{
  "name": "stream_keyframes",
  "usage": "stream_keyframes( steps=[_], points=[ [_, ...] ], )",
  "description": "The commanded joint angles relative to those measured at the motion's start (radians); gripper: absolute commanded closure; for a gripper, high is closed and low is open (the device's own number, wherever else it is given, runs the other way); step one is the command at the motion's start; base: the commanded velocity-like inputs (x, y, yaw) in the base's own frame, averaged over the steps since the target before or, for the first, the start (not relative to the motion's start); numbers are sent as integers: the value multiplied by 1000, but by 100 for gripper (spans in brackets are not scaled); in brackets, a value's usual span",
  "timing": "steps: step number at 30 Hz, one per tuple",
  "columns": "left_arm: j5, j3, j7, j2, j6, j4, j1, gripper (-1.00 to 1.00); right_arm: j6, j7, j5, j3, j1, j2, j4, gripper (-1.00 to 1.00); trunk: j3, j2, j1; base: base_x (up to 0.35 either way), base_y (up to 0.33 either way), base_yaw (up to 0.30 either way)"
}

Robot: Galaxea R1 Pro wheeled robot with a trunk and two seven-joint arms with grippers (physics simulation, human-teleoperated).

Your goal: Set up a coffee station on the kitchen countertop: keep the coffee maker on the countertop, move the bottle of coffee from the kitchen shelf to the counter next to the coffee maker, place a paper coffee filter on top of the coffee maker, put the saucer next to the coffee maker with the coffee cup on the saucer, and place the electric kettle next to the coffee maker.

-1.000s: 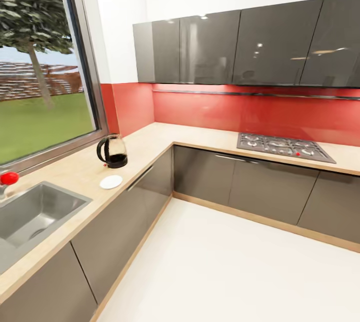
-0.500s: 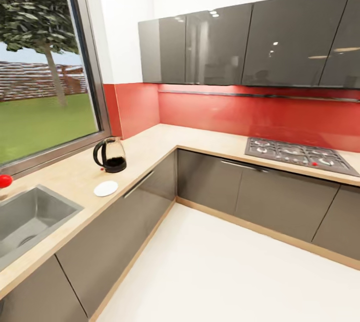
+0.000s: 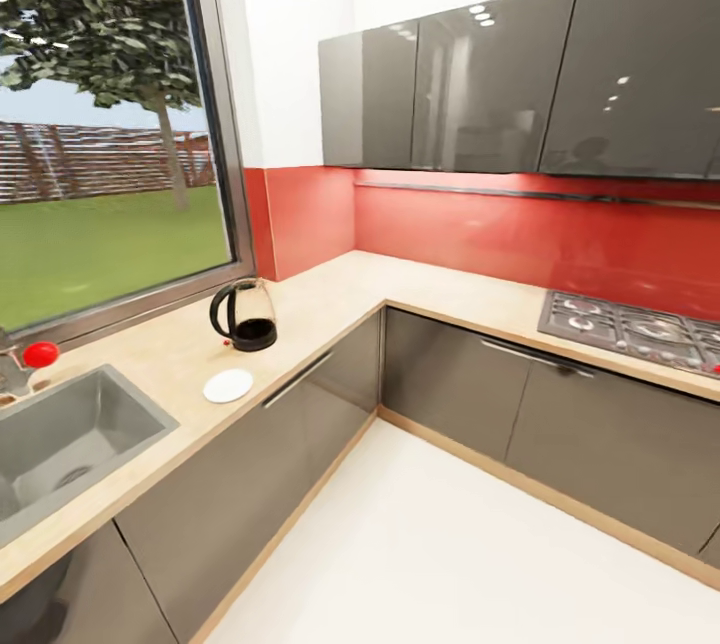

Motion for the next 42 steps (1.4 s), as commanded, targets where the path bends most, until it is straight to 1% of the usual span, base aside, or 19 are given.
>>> stream_keyframes(
  steps=[1, 16, 21, 42],
  points=[
    [-5, 4, 1, -1, 4, -3, 1, -100, 4, 2, -10, 8, 0, -1, -2, -100, -1, -1, 1, 249, -176, 278],
    [-4, 5, 1, -1, 4, -3, 1, -100, 4, 2, -10, 8, 0, -1, -2, -100, -1, -1, 1, 243, -172, 278],
    [-4, 6, 1, -1, 4, -3, 1, -100, 4, 3, -10, 8, 0, -1, -2, -100, -1, -1, 1, 182, -79, 278],
    [-4, 6, 0, -2, 5, -3, 1, -100, 6, 3, -11, 8, 0, -1, -2, -100, -1, -1, 1, 16, -3, 278]
  ],
)
